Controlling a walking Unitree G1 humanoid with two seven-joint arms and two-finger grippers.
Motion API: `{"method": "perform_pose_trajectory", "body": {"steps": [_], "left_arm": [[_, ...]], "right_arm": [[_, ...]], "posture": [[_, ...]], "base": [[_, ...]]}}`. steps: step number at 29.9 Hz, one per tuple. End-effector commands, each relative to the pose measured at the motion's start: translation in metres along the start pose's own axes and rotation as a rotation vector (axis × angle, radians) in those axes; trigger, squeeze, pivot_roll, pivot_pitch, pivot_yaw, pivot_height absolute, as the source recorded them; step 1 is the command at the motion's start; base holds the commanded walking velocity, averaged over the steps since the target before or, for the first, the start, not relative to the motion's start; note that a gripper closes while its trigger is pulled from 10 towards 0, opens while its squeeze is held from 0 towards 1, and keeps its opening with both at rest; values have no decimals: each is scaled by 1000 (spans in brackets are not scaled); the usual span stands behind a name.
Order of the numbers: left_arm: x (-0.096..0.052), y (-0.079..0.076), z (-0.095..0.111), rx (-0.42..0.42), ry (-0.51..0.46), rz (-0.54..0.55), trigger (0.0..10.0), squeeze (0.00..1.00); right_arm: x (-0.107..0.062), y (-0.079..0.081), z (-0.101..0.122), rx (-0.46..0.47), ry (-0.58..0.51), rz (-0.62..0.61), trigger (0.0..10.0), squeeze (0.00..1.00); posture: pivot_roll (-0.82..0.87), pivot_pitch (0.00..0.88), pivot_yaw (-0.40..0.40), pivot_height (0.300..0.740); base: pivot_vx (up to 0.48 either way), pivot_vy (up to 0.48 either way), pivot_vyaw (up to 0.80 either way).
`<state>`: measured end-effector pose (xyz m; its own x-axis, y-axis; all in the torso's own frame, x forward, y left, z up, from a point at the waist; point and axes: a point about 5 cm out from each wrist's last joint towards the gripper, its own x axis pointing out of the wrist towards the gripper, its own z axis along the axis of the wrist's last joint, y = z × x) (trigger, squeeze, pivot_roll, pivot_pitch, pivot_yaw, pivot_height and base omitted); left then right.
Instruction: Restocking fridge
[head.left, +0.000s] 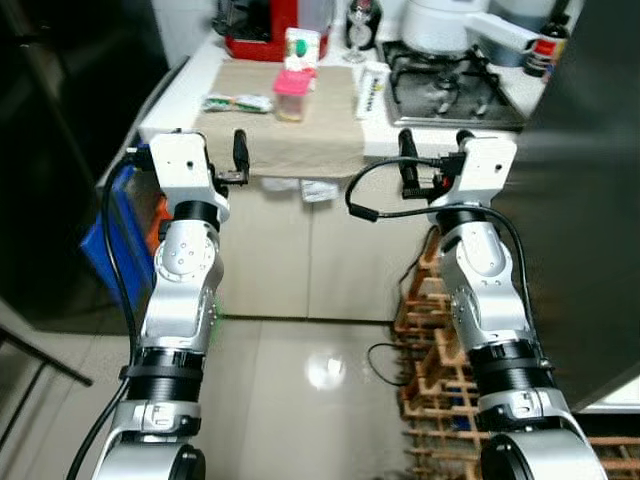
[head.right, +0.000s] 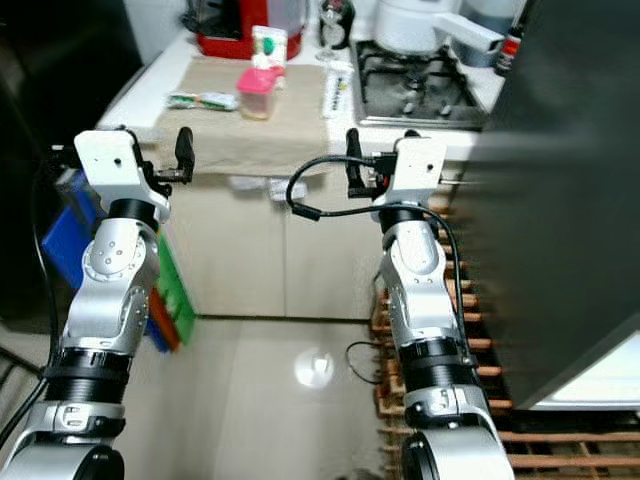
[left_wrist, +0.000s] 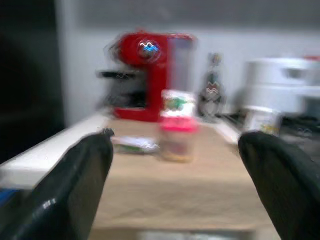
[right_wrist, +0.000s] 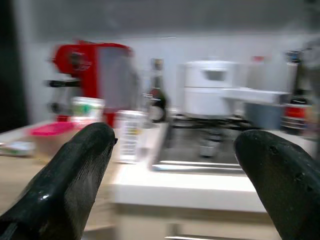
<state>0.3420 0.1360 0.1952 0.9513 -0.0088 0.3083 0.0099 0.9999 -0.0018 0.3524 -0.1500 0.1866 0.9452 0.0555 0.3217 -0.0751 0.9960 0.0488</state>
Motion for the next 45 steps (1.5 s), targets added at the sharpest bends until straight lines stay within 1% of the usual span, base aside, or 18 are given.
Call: {"method": "perform_pose_trajectory", "body": {"steps": [1,6,10,17,18,25,28,29,31,33,37,39,40,42,43,45], "left_arm": [[4,7,9,26,-36,4,10000,0],[8,7,9,27,-23,-18,10000,0],[7,7,6,31,-7,-34,10000,0],[6,8,8,37,-18,-33,10000,0],[6,9,9,40,-27,-29,10000,0],[4,10,8,27,-26,-25,10000,0],[3,10,10,4,-34,-29,10000,0],[3,10,10,1,-35,-31,10000,0],[4,9,9,26,-21,-39,10000,0],[5,9,12,42,-31,-32,10000,0],[7,8,18,36,-51,-34,10000,0],[9,4,26,47,-72,-84,10000,0],[11,-1,30,41,-76,-141,10000,0],[12,-3,32,36,-75,-162,10000,0],[12,-9,35,25,-75,-245,10000,0],[12,-18,44,-5,-100,-355,10000,0]], "right_arm": [[5,5,5,15,-8,17,10000,275],[5,5,2,8,3,13,10000,271],[3,6,-1,5,15,13,10000,275],[2,6,-1,5,13,14,10000,278],[2,8,0,4,8,22,10000,271],[2,12,4,1,-6,40,10000,271],[2,12,5,5,-8,47,10000,275],[2,13,6,5,-8,48,10000,275],[2,13,7,6,-9,49,10000,278],[2,13,7,7,-10,49,10000,275],[5,15,12,11,-22,50,10000,275],[10,18,22,31,-48,55,10000,275],[12,19,27,39,-56,58,10000,275],[13,20,28,42,-59,58,10000,271],[15,20,30,59,-55,52,10000,267],[21,20,34,83,-51,43,10000,243]], "posture": [[-24,0,-9,740],[-24,0,-9,740],[-24,0,-5,740],[-24,0,-6,740],[-25,0,-6,740],[-27,6,-9,740],[-27,11,-11,740],[-27,11,-12,740],[-25,16,-12,740],[-25,19,-12,740],[-23,24,-12,740],[-23,27,-12,740],[-21,30,-13,740],[-16,34,-13,740],[-12,39,-11,740],[-4,45,-6,740]], "base": [[442,0,0],[442,0,0],[443,0,0],[442,0,0],[442,0,0],[441,0,0],[396,197,0],[289,382,0],[0,441,0],[0,225,0],[0,0,0],[0,0,0],[0,0,0],[0,0,0],[0,0,0],[0,0,0]]}}
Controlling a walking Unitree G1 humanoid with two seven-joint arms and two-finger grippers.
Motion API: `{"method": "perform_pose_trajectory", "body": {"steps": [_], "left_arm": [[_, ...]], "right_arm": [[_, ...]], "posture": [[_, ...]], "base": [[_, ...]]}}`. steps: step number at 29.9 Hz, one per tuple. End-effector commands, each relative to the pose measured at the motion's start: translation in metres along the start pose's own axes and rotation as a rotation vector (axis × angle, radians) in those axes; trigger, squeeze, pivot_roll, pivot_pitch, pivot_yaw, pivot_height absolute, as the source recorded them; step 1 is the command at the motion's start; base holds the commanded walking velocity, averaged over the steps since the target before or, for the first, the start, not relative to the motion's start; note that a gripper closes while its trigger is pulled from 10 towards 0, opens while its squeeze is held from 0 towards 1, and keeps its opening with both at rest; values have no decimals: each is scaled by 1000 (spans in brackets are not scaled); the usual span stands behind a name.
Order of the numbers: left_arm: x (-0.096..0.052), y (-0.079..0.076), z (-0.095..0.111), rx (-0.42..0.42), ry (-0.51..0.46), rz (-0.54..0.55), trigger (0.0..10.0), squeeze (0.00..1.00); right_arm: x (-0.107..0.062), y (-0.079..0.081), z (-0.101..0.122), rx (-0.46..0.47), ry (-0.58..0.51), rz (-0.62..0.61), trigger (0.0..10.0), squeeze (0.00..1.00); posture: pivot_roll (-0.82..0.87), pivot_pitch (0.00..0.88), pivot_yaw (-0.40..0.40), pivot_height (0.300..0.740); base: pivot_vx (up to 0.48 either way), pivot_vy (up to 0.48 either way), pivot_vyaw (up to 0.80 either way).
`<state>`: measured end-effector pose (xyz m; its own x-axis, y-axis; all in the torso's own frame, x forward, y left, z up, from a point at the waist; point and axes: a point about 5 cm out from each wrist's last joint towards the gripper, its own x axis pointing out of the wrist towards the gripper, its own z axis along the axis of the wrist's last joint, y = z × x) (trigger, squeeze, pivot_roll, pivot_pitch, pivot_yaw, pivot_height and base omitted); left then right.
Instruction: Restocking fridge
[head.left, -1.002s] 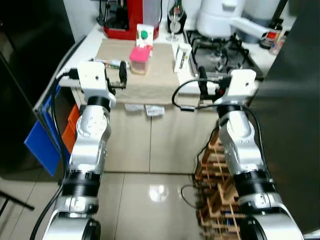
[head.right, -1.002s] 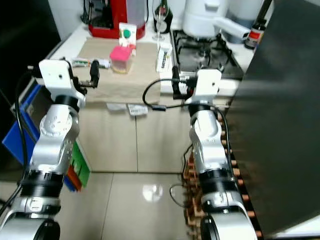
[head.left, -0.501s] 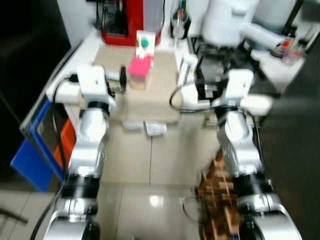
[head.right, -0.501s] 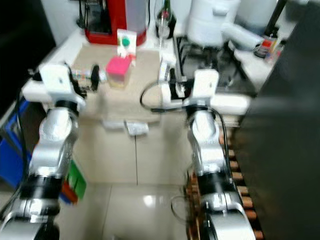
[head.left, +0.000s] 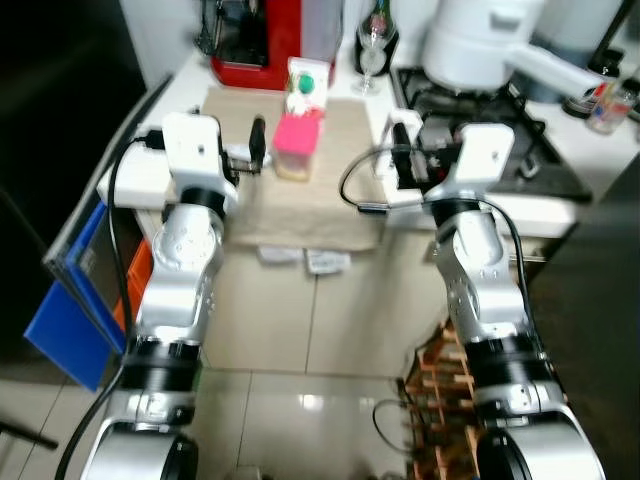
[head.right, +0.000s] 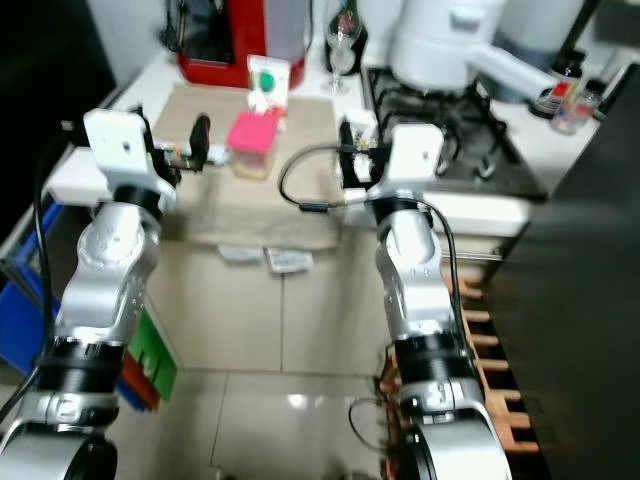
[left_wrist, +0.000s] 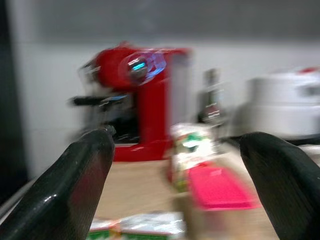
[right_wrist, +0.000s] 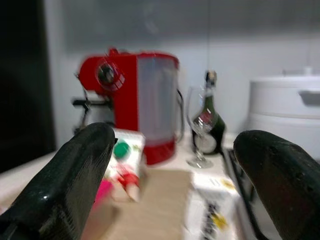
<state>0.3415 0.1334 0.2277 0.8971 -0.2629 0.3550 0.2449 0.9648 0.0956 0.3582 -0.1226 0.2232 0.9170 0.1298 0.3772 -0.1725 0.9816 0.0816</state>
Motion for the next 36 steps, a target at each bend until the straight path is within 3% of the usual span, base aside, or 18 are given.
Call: {"method": "perform_pose_trajectory", "body": {"steps": [1,5,8,12,13,14,15,16,19,22,27,36], "left_arm": [[7,-22,16,-48,-38,-201,10000,0],[3,-35,12,-43,-1,-332,10000,0],[1,-36,11,-38,12,-342,10000,0],[-6,-13,17,-70,-35,-66,10000,0],[-13,-5,20,-77,-51,34,10000,0],[-28,8,21,-84,-63,202,10000,0],[-28,8,21,-84,-63,202,10000,0],[-43,11,20,-85,-49,283,10000,0],[-47,5,16,-4,-23,219,10000,0],[-43,3,16,28,-42,188,10000,0],[-31,-10,17,53,-49,116,10000,0],[-24,-10,16,53,-44,73,10000,0]], "right_arm": [[6,-7,4,21,7,-39,10000,239],[13,-5,1,-14,22,-47,10000,235],[15,-6,2,-44,19,-63,10000,235],[4,-19,20,-156,-80,-144,10000,247],[-6,-21,25,-183,-111,-152,10000,247],[-27,-26,35,-225,-176,-187,10000,251],[-27,-26,35,-225,-176,-187,10000,251],[-49,-23,42,-229,-204,-182,10000,251],[-73,-23,31,-226,-167,-166,10000,251],[-77,-28,16,-205,-114,-173,10000,255],[-68,-21,4,-137,-70,-129,10000,255],[-56,-17,1,-160,-71,-105,10000,255]], "posture": [[5,53,-2,740],[22,63,1,740],[28,67,3,740],[28,42,-19,740],[28,42,-19,740],[25,29,-26,740],[25,29,-26,740],[12,28,-36,740],[-8,20,-48,740],[-16,18,-39,740],[-26,10,-26,740],[-9,0,-9,740]], "base": [[0,0,0],[0,0,0],[0,0,0],[0,0,0],[0,0,0],[0,0,0],[0,0,0],[0,0,0],[0,0,0],[0,0,0],[0,0,0],[0,246,0]]}}
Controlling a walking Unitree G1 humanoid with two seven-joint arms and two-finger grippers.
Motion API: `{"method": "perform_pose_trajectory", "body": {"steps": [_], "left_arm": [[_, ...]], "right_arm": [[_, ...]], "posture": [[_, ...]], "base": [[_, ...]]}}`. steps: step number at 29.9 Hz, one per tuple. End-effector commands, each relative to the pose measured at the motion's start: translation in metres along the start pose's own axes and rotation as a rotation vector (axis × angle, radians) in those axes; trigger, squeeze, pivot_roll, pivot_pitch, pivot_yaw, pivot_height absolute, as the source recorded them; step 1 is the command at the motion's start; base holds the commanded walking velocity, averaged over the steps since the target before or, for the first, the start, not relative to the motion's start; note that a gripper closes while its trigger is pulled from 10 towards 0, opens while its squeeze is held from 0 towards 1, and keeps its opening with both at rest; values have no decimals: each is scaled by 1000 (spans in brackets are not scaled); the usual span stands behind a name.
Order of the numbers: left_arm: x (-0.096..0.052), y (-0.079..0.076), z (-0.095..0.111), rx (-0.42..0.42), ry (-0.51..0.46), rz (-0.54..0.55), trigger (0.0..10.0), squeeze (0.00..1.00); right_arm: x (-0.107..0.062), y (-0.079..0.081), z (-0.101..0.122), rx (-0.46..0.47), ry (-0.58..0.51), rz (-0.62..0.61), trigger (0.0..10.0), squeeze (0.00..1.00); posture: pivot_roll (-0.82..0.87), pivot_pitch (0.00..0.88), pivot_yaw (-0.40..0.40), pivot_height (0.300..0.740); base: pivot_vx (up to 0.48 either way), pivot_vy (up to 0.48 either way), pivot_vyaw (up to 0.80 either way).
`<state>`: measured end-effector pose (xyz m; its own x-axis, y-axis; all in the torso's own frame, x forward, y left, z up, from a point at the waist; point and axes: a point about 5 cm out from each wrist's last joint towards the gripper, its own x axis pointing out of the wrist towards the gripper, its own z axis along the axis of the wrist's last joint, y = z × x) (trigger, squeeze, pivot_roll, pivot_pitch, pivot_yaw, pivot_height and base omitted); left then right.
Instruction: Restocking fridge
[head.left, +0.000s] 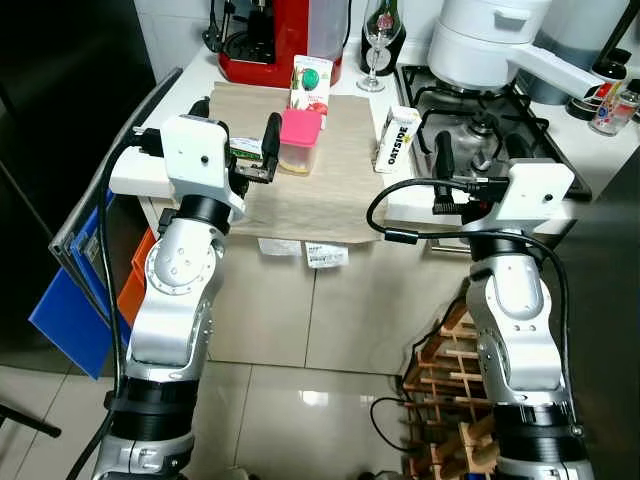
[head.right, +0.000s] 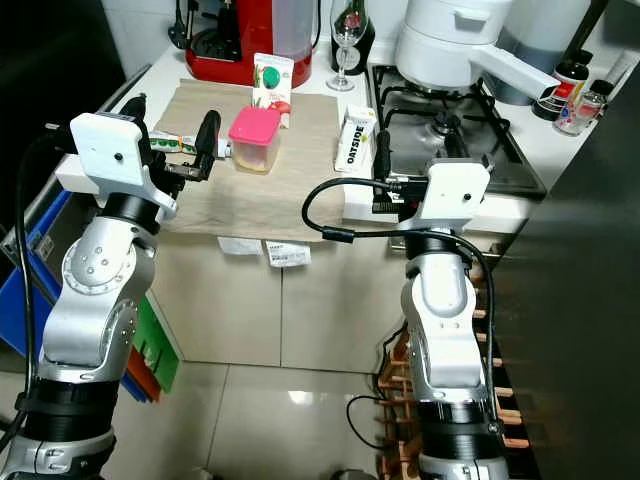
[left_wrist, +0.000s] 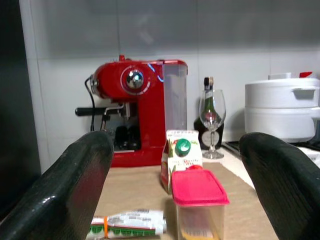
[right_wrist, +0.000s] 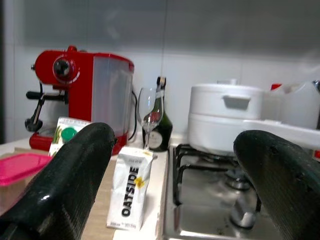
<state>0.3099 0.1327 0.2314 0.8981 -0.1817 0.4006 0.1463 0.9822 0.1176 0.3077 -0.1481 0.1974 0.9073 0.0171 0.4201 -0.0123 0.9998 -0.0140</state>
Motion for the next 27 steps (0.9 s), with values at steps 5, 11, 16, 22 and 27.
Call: {"method": "perform_pose_trajectory", "body": {"steps": [5,11,16,22,27], "left_arm": [[3,0,-4,-6,17,21,10000,0],[-3,1,-22,26,109,5,10000,0],[-74,-3,-85,34,446,-130,10000,0],[-57,-5,-74,-4,342,-78,10000,0],[-37,-12,-45,-3,183,-94,10000,0]], "right_arm": [[10,1,1,-19,-15,7,10000,251],[0,-12,-11,-24,55,-44,10000,243],[-58,-36,-39,-93,226,-84,10000,255],[-58,-41,-39,-83,219,-110,10000,259],[-48,-33,-23,-33,131,-90,10000,263]], "posture": [[-6,0,-10,740],[1,0,-17,740],[-24,0,-9,740],[-37,0,-11,740],[-39,0,-14,740]], "base": [[0,366,-640],[0,0,0],[0,0,0],[0,0,0],[0,0,0]]}}
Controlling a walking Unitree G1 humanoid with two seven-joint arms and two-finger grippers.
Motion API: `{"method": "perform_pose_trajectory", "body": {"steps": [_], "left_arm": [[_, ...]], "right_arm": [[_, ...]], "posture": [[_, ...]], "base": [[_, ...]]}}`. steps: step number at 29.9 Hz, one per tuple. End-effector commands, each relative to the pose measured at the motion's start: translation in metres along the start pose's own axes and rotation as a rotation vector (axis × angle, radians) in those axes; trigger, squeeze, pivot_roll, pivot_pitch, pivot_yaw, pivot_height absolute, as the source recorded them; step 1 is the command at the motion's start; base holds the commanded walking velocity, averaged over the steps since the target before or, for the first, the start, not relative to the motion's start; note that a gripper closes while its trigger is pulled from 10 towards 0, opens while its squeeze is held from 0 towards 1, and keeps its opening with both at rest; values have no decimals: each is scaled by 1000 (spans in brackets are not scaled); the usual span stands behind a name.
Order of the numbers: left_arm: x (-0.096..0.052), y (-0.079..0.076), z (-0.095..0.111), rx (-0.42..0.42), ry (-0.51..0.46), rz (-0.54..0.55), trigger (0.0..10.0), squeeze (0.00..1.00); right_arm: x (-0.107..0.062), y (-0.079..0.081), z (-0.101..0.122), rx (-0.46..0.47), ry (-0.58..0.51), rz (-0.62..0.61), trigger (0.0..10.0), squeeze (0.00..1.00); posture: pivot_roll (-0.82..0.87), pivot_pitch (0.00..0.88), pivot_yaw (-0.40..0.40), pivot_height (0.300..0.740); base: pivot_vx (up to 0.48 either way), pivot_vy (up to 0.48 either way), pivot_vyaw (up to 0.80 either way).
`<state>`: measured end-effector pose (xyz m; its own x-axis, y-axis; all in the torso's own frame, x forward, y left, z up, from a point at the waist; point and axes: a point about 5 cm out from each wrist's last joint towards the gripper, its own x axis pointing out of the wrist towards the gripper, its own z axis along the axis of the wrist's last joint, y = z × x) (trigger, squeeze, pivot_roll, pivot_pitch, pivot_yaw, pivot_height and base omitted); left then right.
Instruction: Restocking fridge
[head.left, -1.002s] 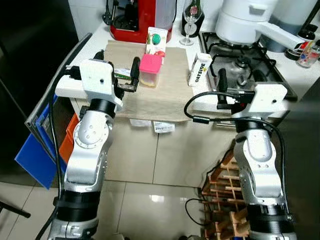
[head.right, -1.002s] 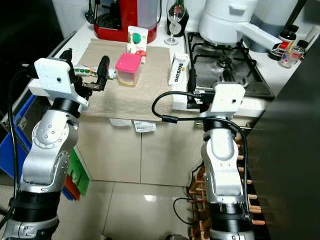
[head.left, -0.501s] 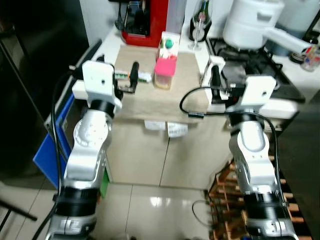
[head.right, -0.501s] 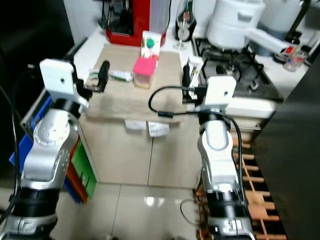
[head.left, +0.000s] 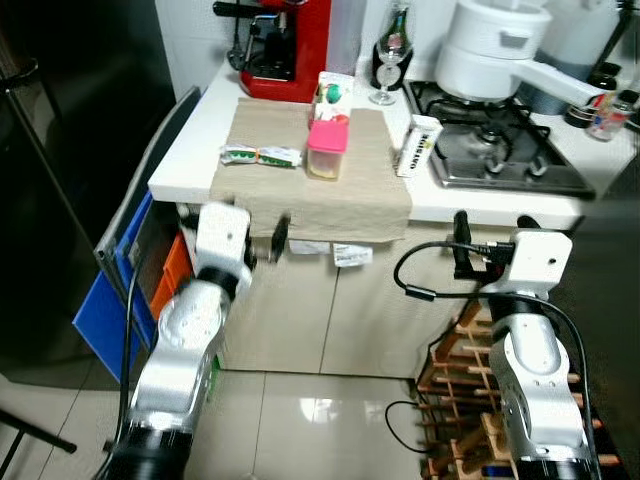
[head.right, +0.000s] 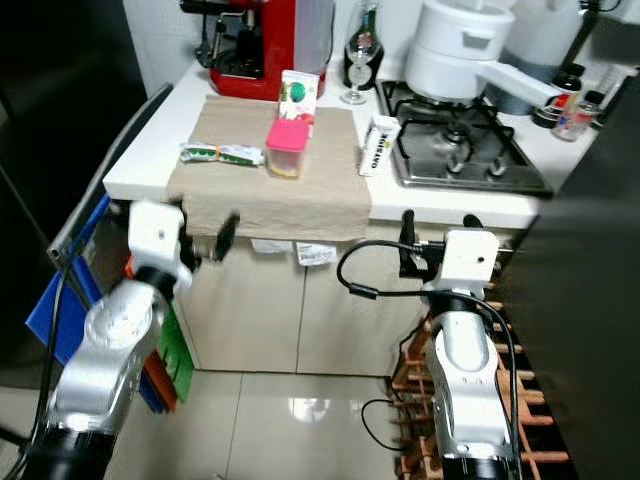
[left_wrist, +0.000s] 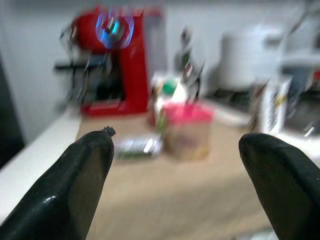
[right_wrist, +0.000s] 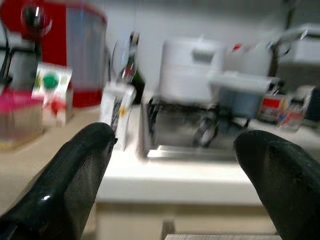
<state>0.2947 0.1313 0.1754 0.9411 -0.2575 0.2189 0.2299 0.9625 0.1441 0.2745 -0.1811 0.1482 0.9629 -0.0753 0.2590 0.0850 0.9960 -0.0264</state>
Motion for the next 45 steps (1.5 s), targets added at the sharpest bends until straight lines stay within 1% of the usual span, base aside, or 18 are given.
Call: {"method": "perform_pose_trajectory", "body": {"steps": [1,3,4,5,6,9,10,13,18,25,30,32,33,35,39,41,43,45], "left_arm": [[1,-5,6,3,-32,-31,10000,0],[2,-7,9,10,-52,-38,10000,0],[6,-10,16,49,-90,-62,10000,0],[6,-10,16,49,-90,-62,10000,0],[12,-10,26,101,-140,-53,10000,0],[18,-4,32,63,-156,-17,10000,0],[18,-4,32,63,-156,-17,10000,0],[20,2,32,23,-148,43,10000,0],[22,3,32,12,-154,63,10000,0],[26,2,37,38,-166,36,10000,0],[32,3,46,44,-183,12,10000,0],[34,1,48,66,-175,-22,10000,0],[36,-2,48,52,-165,-49,10000,0],[41,-9,45,7,-130,-109,10000,0],[47,-24,42,-2,-93,-218,10000,0],[49,-26,43,2,-101,-221,10000,0],[46,-22,50,-43,-143,-174,10000,0],[44,-16,49,-54,-153,-111,10000,0]], "right_arm": [[2,-2,9,9,-40,-6,10000,267],[3,-3,9,8,-39,-9,10000,267],[4,-2,9,7,-44,-11,10000,271],[4,-2,9,7,-44,-11,10000,271],[9,0,12,13,-65,-12,10000,267],[19,5,21,17,-105,6,10000,267],[19,5,21,17,-105,6,10000,267],[31,10,30,15,-143,34,10000,267],[41,13,37,24,-165,51,10000,271],[47,15,42,31,-188,48,10000,267],[55,12,62,26,-253,-25,10000,259],[58,7,70,21,-278,-68,10000,259],[60,6,71,19,-279,-73,10000,259],[64,0,68,15,-262,-90,10000,255],[72,-13,53,39,-187,-156,10000,259],[72,-14,56,32,-201,-156,10000,259],[67,-9,60,14,-223,-115,10000,259],[59,-5,57,-16,-222,-91,10000,255]], "posture": [[-42,0,-14,740],[-42,0,-13,740],[-41,0,-11,740],[-41,0,-11,740],[-42,0,-7,740],[-44,0,-4,740],[-44,0,-4,740],[-44,0,-5,740],[-34,0,-17,740],[-32,0,-18,740],[-32,0,-16,740],[-32,0,-15,740],[-32,0,-14,740],[-32,0,-13,740],[-26,1,-2,740],[-30,0,3,740],[-37,0,8,740],[-45,2,10,740]], "base": [[0,0,0],[174,120,0],[439,0,0],[439,0,0],[446,0,0],[430,82,0],[409,247,0],[384,289,0],[381,291,0],[383,288,0],[80,54,0],[0,0,0],[0,0,0],[0,0,0],[0,0,0],[0,0,0],[0,0,0],[0,0,0]]}}
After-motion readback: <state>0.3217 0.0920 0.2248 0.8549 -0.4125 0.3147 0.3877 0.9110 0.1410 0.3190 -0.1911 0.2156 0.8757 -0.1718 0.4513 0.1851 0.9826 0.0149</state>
